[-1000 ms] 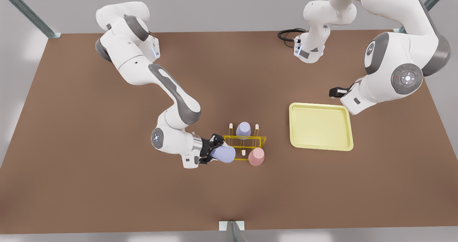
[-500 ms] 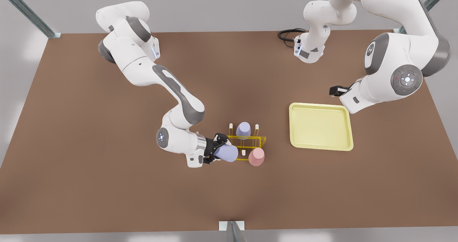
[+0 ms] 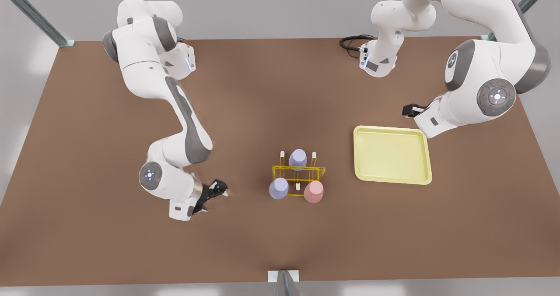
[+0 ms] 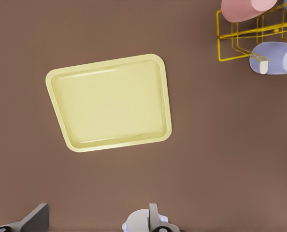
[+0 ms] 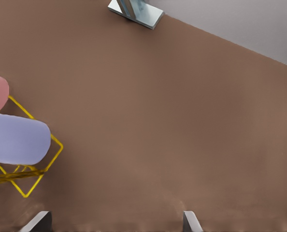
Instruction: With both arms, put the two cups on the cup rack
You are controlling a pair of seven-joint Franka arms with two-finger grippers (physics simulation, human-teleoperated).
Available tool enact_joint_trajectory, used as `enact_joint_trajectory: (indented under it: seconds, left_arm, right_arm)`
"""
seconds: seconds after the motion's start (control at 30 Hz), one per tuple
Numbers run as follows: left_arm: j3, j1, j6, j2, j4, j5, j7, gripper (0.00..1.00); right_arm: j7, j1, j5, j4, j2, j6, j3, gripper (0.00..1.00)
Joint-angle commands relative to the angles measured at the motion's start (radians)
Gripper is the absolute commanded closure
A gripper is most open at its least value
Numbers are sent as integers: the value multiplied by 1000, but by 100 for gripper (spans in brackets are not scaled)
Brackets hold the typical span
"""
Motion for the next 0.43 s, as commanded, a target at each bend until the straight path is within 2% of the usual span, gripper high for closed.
enact_joint_trajectory:
  seconds: [0.0, 0.03, 0.1, 0.2, 0.4]
  left_arm:
    - [0, 0, 0, -1, 0, 0, 22, 0]
    - [0, 0, 0, -1, 0, 0, 21, 0]
    - [0, 0, 0, -1, 0, 2, 21, 0]
    - [1, 0, 0, 0, 3, 17, 21, 0]
    - [1, 0, 0, 0, 2, 25, 21, 0]
  right_arm:
    - [486, -43, -203, -2, -13, -411, -138, 0]
    - [483, -44, -229, -4, -74, -437, -210, 0]
    - [491, -46, -215, -19, -251, -546, -213, 0]
    - [482, -37, -223, -152, -470, -555, -209, 0]
    - [338, -41, -214, -185, -521, -547, -207, 0]
